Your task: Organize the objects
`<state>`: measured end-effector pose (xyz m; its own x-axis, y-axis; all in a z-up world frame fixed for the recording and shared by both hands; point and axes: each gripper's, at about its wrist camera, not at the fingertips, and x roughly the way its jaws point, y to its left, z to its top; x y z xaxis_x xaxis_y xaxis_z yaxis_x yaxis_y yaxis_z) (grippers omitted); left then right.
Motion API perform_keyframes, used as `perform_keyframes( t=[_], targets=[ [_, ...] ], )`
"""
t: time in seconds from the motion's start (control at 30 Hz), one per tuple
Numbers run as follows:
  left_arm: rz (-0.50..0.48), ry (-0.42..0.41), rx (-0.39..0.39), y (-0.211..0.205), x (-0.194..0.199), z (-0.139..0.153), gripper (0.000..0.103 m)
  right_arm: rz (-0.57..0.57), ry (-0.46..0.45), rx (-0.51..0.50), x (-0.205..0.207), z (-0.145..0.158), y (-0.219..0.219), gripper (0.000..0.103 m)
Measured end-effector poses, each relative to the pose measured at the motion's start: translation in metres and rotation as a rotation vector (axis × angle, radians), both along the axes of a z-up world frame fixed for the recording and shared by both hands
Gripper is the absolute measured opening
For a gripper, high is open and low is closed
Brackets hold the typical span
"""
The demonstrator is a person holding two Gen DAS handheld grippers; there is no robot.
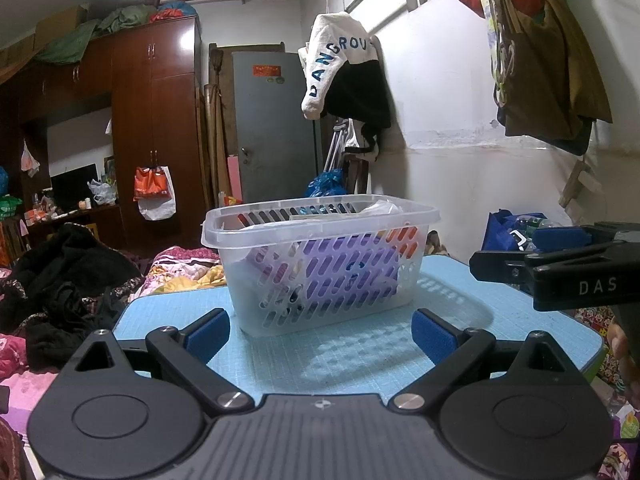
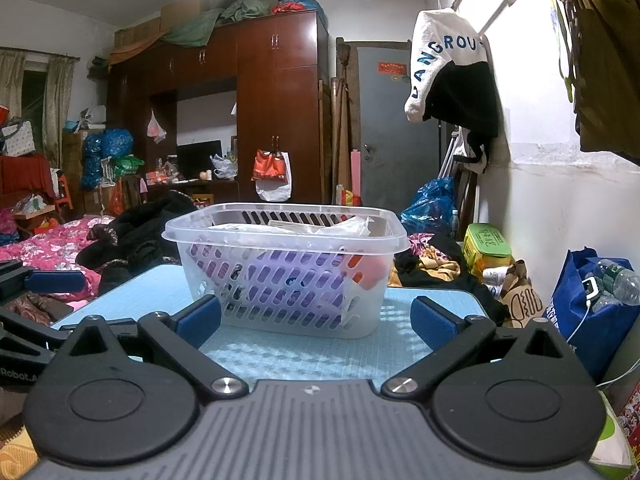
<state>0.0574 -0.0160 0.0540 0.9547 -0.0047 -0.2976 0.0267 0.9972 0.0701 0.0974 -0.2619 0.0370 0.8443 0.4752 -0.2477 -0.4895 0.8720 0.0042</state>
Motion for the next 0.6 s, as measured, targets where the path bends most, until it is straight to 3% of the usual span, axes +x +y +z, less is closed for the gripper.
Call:
perform_keyframes(
  t=[0.6],
  targets=[
    [-0.009, -0.009, 0.004, -0.0008, 0.0015, -0.0024, 0.099, -0.001, 0.002, -0.003, 0.0002, -0.0010, 0.0009, 0.103]
  ],
)
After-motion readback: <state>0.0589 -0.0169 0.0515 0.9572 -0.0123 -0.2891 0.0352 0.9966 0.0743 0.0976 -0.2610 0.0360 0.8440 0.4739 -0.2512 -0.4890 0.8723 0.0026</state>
